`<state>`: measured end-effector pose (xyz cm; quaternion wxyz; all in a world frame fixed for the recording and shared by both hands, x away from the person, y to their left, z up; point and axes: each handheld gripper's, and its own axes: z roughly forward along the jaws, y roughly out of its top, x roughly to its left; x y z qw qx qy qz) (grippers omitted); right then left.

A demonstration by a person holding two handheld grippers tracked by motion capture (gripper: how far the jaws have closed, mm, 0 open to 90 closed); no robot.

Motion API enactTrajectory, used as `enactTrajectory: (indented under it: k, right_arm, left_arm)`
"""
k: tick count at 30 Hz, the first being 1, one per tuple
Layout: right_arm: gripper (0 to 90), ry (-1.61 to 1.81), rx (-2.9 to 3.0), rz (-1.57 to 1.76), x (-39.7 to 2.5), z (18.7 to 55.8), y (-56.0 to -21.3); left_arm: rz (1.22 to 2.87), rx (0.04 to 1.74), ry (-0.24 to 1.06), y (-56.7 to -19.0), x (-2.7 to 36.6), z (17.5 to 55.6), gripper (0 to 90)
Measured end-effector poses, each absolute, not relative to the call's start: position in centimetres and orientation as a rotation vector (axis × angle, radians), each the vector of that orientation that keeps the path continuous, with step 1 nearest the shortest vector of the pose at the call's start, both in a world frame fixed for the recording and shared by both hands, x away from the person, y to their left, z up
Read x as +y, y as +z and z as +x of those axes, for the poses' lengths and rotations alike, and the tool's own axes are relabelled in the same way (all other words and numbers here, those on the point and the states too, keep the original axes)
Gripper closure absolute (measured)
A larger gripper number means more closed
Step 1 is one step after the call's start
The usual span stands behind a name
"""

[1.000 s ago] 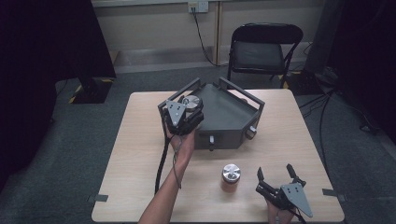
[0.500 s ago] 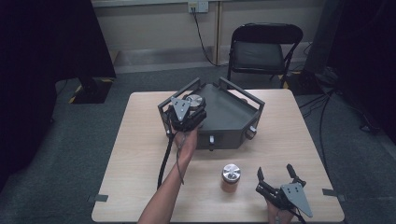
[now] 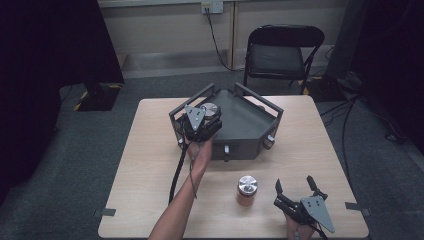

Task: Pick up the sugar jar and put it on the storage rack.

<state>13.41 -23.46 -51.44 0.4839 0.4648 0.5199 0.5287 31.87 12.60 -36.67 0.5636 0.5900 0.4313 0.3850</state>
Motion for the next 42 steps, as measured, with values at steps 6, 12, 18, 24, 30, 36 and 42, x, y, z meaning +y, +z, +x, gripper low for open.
enactTrajectory:
  k: [6,12,18,24,30,36,42]
  right_arm:
    - [1.7,1.288,1.266,1.132,-23.5,13.4,-51.4]
    - [1.7,1.287,1.267,1.132,-23.5,13.4,-51.4]
    - [1.7,1.287,1.266,1.132,-23.5,13.4,-51.4]
    - [1.7,1.287,1.266,1.132,-23.5,13.4,-51.4]
    - [1.7,1.286,1.267,1.132,-23.5,13.4,-51.4]
    - [1.7,1.286,1.267,1.132,-23.5,13.4,-51.4]
    - [1.7,1.286,1.267,1.132,-23.4,13.4,-51.4]
  left_arm:
    - [1.397,1.008,0.902,-36.7,12.9,31.9,34.7]
    - [1.409,1.024,0.861,-36.5,13.4,32.4,14.2]
    - [1.392,1.047,0.873,-36.4,13.5,32.2,0.1]
    - [1.402,1.047,0.858,-36.2,13.8,32.0,0.1]
    - [1.401,1.024,0.88,-36.2,14.1,31.1,0.2]
    - [1.383,1.015,0.863,-36.5,14.8,30.4,0.1]
    - [1.373,1.029,0.841,-36.6,15.4,29.6,0.1]
